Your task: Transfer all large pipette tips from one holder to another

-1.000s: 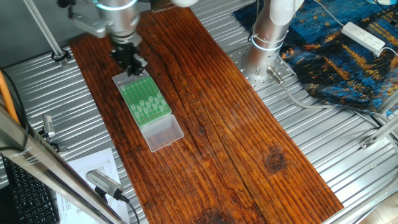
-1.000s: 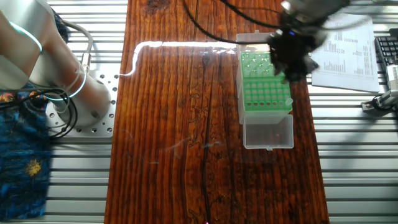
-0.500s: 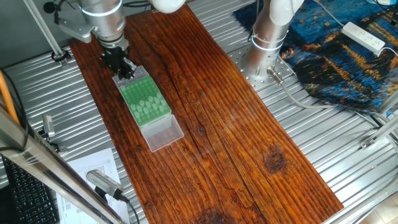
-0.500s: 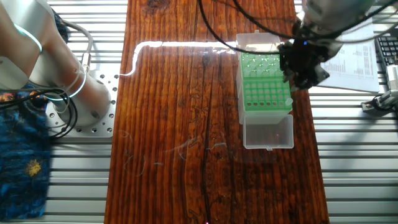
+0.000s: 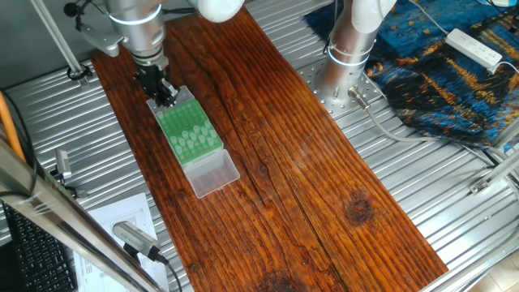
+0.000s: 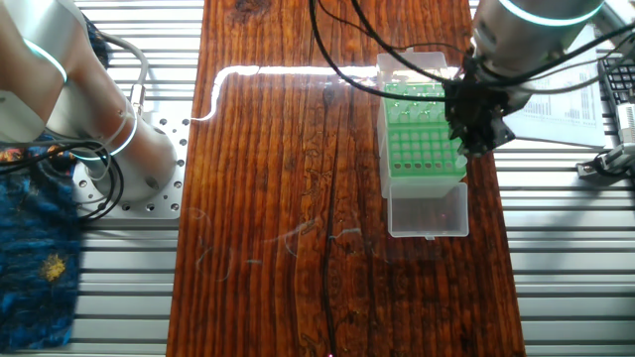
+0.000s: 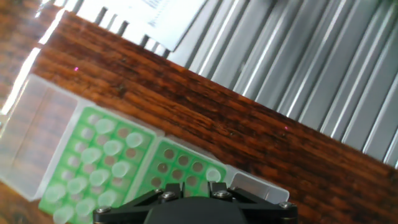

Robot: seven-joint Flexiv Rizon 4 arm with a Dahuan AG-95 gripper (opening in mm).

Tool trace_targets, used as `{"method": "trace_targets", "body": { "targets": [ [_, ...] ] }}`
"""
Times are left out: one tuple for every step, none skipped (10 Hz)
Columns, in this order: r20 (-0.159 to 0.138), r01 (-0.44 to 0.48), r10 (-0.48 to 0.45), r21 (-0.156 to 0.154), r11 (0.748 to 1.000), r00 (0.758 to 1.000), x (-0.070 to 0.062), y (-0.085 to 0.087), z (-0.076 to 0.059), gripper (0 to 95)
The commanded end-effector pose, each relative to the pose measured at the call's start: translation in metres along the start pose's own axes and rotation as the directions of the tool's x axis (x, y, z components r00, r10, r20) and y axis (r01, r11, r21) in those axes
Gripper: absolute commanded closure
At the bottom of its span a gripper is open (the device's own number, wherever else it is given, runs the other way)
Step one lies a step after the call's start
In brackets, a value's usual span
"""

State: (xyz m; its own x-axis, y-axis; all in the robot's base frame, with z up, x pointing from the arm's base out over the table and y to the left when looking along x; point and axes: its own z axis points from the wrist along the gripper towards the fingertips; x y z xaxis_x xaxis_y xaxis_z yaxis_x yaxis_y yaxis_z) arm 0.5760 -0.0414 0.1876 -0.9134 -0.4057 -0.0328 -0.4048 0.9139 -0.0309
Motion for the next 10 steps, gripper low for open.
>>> {"method": "trace_targets", "body": {
  "targets": [
    [0.001, -0.05, 0.05, 0.004, 0.999, 0.999, -0.0013, -0.0038, 0.0066, 76.0],
    [0.0, -0.056, 0.056, 0.004, 0.998, 0.998, -0.0012, -0.0051, 0.0074, 76.0],
    [0.0, -0.059, 0.059, 0.004, 0.998, 0.998, -0.0008, -0.006, 0.0079, 76.0],
    [0.001, -0.067, 0.067, 0.004, 0.998, 0.998, 0.001, -0.009, 0.0099, 76.0],
    [0.004, -0.07, 0.07, 0.005, 0.998, 0.998, 0.0014, -0.0097, 0.0109, 76.0],
    [0.011, -0.085, 0.085, 0.004, 0.996, 0.996, 0.0015, -0.0112, 0.0129, 76.0],
    [0.017, -0.091, 0.091, 0.001, 0.996, 0.996, 0.0009, -0.0114, 0.0137, 76.0],
    [0.033, -0.092, 0.092, 0.003, 0.996, 0.995, 0.0006, -0.0115, 0.0139, 76.0],
    [0.046, -0.092, 0.092, 0.006, 0.996, 0.995, 0.0006, -0.0115, 0.0147, 76.0],
    [0.055, -0.1, 0.099, 0.009, 0.995, 0.994, 0.0004, -0.0115, 0.016, 76.0]
  ]
}}
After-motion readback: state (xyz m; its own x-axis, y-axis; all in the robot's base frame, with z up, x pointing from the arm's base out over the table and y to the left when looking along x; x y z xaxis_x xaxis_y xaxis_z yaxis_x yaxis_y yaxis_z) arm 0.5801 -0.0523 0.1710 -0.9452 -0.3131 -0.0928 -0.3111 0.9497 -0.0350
